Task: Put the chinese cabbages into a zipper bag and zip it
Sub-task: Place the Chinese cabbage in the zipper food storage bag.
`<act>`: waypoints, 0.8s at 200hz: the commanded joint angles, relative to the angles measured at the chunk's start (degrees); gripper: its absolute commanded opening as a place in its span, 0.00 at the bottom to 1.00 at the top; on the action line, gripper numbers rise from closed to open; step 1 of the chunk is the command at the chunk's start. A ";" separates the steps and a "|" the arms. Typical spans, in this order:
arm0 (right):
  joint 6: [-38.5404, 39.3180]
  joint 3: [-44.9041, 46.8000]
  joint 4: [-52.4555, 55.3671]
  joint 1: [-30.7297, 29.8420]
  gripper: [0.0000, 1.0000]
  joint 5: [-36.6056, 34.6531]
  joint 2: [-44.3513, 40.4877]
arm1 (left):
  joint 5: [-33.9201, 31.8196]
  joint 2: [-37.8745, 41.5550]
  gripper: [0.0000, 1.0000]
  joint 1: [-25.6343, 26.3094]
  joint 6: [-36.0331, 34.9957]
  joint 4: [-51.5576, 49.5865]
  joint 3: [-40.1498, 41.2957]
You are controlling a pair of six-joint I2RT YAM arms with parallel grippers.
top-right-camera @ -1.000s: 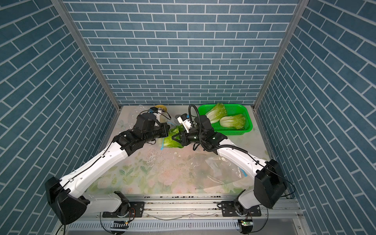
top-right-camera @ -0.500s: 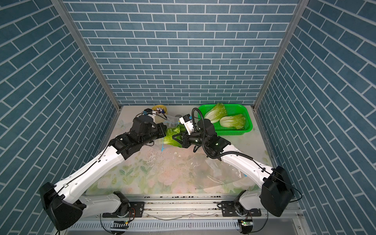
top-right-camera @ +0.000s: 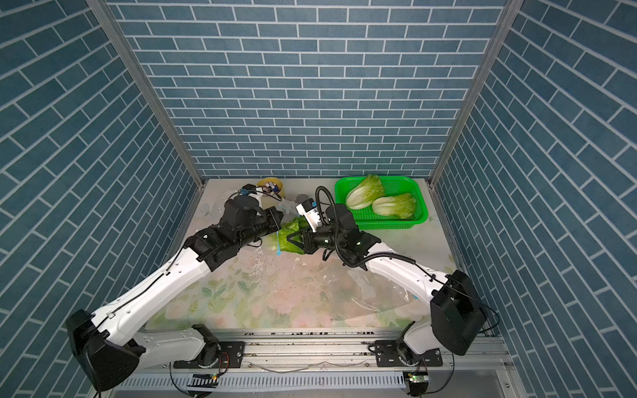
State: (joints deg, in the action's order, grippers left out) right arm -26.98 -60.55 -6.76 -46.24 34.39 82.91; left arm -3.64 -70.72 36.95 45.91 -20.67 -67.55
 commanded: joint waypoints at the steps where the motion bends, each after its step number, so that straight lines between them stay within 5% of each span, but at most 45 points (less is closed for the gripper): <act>1: 3.40 -2.89 1.51 -0.34 0.22 1.57 0.49 | -1.04 1.00 0.00 0.08 0.64 1.68 0.75; 73: 5.64 -3.03 8.17 -0.35 0.60 -1.55 -3.92 | -3.09 2.27 0.00 -1.19 5.01 2.98 2.94; 160: -3.36 -2.63 22.04 1.05 0.65 -19.16 -11.73 | -8.16 4.52 0.00 -1.77 9.24 3.53 6.27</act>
State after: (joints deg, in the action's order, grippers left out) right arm -25.28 -63.16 8.38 -46.00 22.59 71.59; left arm -8.38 -68.07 35.57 52.88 -18.68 -62.92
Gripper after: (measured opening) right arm 0.656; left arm 0.045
